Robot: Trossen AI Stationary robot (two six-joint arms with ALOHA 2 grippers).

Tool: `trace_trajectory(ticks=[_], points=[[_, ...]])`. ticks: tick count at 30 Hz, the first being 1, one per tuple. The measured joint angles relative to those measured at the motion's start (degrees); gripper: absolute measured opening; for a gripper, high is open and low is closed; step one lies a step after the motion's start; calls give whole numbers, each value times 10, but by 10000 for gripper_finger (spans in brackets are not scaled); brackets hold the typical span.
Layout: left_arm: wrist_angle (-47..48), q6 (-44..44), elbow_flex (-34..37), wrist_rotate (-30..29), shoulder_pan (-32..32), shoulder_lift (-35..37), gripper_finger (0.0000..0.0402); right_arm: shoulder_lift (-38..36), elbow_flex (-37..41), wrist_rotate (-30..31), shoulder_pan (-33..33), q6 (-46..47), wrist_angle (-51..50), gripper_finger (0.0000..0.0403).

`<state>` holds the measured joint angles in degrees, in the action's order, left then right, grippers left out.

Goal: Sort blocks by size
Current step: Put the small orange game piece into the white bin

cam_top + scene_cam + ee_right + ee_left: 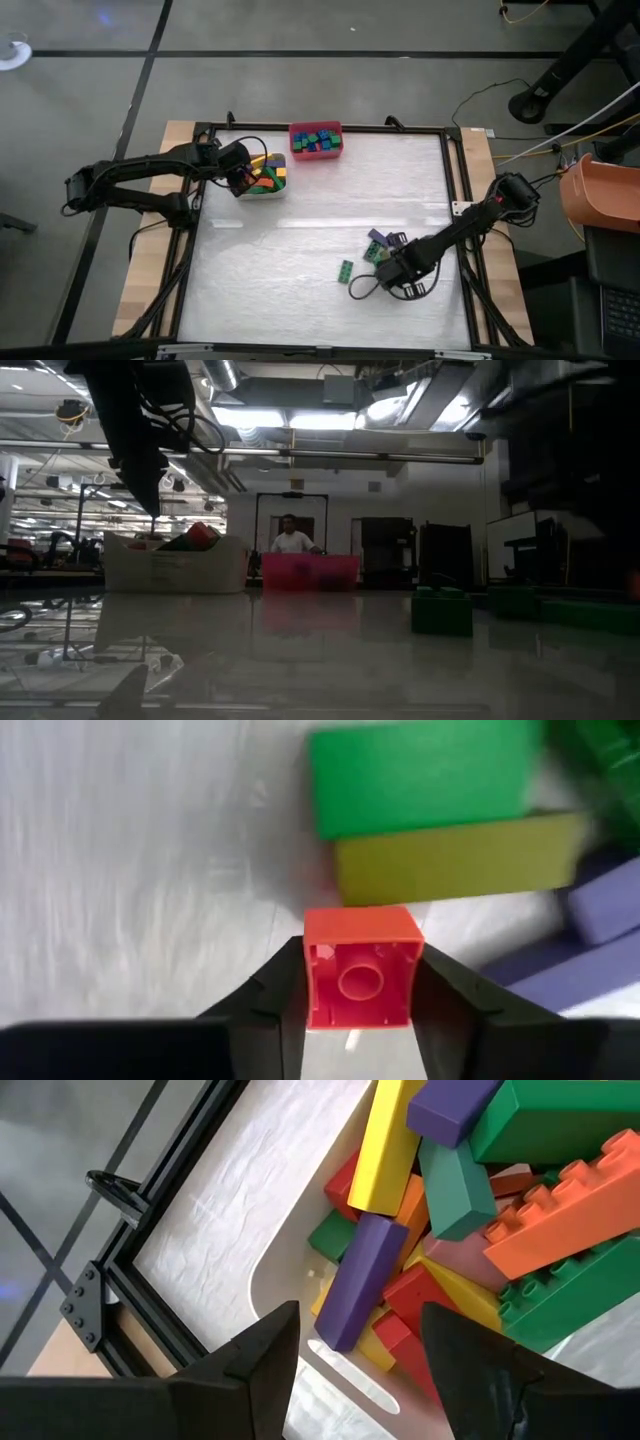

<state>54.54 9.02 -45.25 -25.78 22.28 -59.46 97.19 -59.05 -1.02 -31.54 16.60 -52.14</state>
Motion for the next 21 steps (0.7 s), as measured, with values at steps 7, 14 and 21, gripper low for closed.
trace_trajectory(ticks=[7,14,21], points=[[-1,1,0,0,0,0,196,0,-63,85,75,-155,-17,160],[-19,12,0,0,0,0,196,0,-76,307,196,-384,114,144],[-35,11,0,0,0,0,196,15,-77,287,367,-573,362,160]])
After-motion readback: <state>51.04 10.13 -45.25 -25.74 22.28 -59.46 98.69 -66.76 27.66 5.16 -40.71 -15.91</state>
